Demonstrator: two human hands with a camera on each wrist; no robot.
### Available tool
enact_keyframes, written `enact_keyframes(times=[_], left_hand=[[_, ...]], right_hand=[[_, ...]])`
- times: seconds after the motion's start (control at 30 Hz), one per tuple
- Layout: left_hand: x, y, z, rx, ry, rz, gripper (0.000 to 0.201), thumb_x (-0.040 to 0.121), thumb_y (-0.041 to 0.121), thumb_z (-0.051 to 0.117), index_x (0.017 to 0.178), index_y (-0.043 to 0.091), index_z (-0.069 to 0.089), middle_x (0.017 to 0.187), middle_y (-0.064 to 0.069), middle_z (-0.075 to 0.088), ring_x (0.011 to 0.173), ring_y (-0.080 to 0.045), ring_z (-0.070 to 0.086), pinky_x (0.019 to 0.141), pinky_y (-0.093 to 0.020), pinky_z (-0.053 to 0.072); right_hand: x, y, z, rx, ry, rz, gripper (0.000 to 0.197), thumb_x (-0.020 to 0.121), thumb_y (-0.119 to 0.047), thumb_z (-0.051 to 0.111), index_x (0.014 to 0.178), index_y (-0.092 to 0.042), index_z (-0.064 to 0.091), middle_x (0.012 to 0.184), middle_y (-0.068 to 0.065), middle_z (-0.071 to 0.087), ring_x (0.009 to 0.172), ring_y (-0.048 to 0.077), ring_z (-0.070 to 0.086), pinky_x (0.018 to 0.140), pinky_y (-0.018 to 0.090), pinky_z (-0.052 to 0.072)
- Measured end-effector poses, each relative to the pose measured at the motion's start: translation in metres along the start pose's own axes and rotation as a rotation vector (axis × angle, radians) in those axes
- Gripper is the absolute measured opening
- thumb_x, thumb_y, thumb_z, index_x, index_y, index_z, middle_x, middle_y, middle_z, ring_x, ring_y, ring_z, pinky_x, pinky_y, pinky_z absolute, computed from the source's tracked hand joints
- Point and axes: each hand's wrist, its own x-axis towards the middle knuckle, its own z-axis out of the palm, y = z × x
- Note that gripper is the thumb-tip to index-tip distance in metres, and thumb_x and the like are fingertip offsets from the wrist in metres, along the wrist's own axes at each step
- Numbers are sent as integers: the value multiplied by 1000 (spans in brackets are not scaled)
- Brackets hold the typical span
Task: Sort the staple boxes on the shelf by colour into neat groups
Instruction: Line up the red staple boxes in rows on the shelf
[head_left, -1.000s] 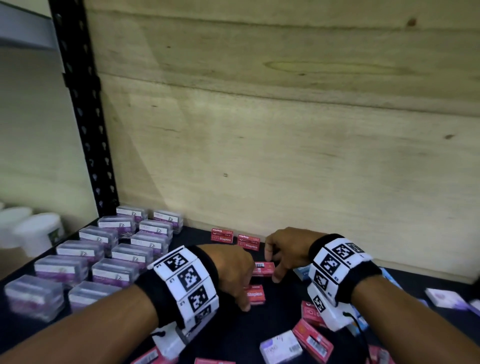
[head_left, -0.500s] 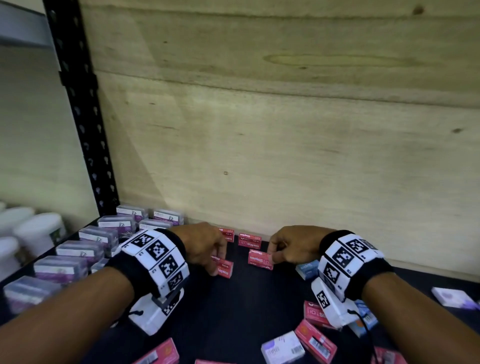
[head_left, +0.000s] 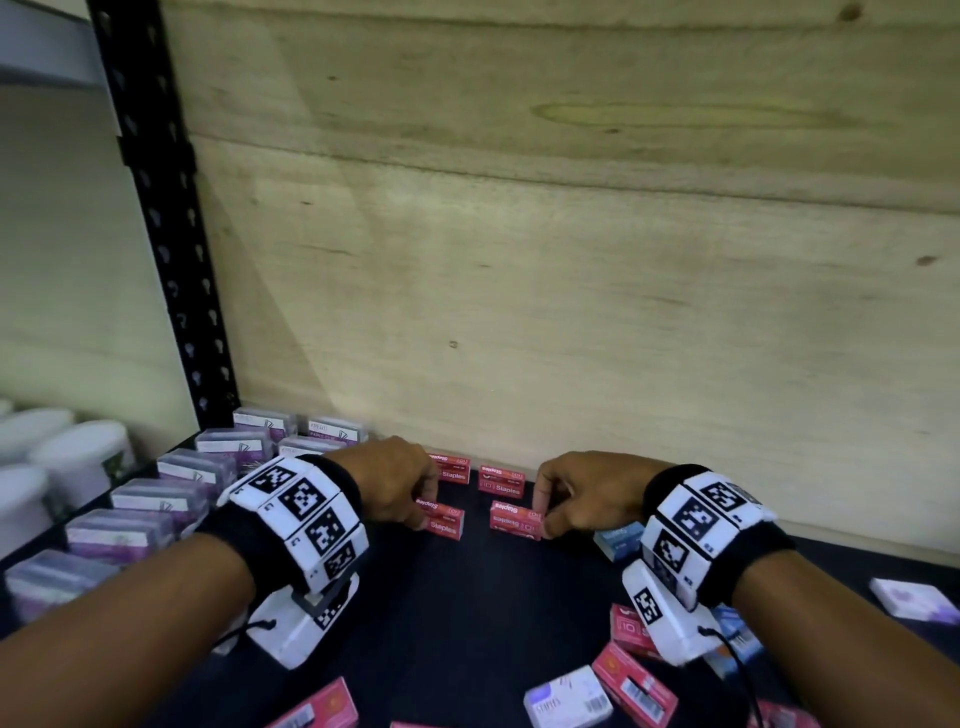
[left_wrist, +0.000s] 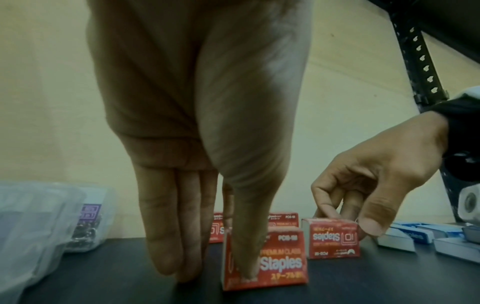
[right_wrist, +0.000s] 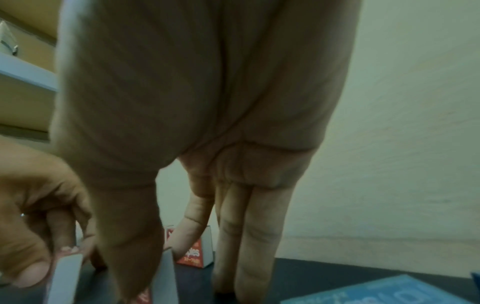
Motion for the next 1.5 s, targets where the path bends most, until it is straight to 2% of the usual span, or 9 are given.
enact_keyframes(times=[0.13, 0.2, 0.3, 0.4, 0.57, 0.73, 0.87, 1.0, 1.5], left_hand=[[-1, 3, 2, 64, 12, 9, 22, 91, 31, 68, 109, 24, 58, 87, 12, 49, 87, -12, 51, 75, -24, 39], [0, 3, 1, 64, 15, 10, 22, 92, 31, 66, 110, 23, 56, 89, 11, 50, 88, -13, 52, 76, -25, 39], [0, 5, -1, 96, 4, -3, 20, 94, 29, 64, 110, 22, 55, 92, 7, 50, 89, -14, 50, 77, -26, 39], [2, 5, -4, 129, -1, -31, 19, 95, 26, 62, 111, 21, 54, 96, 4, 52, 88, -16, 49, 76, -27, 38], [6, 4, -9, 151, 3, -51, 32, 96, 25, 61, 125, 17, 53, 123, -6, 58, 108, -24, 58, 79, -27, 40], [13, 4, -10, 179, -15, -51, 36, 95, 25, 62, 128, 16, 51, 127, -9, 56, 113, -26, 56, 80, -28, 39], [17, 4, -9, 176, -14, -42, 36, 94, 26, 62, 128, 18, 50, 125, -9, 56, 110, -26, 57, 78, -29, 39], [20, 5, -8, 173, -19, -46, 40, 94, 28, 63, 130, 20, 49, 126, -9, 56, 111, -27, 57, 81, -31, 41], [16, 5, -5, 159, -8, -92, 58, 90, 30, 69, 134, 10, 36, 124, -12, 55, 111, -29, 57, 80, -33, 44]], right_hand=[[-1, -2, -3, 177, 24, -17, 16, 88, -23, 68, 101, -14, 67, 95, 11, 71, 75, 19, 59, 74, 32, 49], [-3, -2, -5, 208, 24, -31, 17, 91, -20, 65, 102, -6, 67, 95, 16, 70, 77, 22, 62, 76, 34, 54], [-4, -2, -4, 219, 38, -18, 9, 94, -25, 63, 99, -20, 56, 102, 10, 74, 92, 22, 73, 86, 39, 60], [-3, -3, -4, 84, 55, -38, 9, 97, -29, 57, 103, -25, 51, 96, 5, 74, 86, 21, 73, 82, 37, 60], [5, -22, -1, -281, 108, -111, 22, 102, -32, 46, 120, -24, 55, 102, -3, 59, 85, 17, 56, 77, 29, 47], [14, -36, 8, -305, 0, -124, 27, 102, -21, 48, 127, -22, 56, 106, 5, 61, 56, 11, 52, 62, 26, 48], [19, -38, 9, -355, 1, -129, 34, 97, -21, 60, 130, -19, 54, 84, -4, 51, 75, 18, 55, 73, 29, 47], [23, -43, 7, -363, 50, -124, 27, 93, -20, 65, 119, -16, 59, 107, 4, 64, 95, 24, 62, 78, 33, 50], [29, -44, 7, -358, 166, -127, 28, 91, -22, 68, 117, -16, 59, 107, 4, 61, 93, 21, 60, 75, 31, 49]])
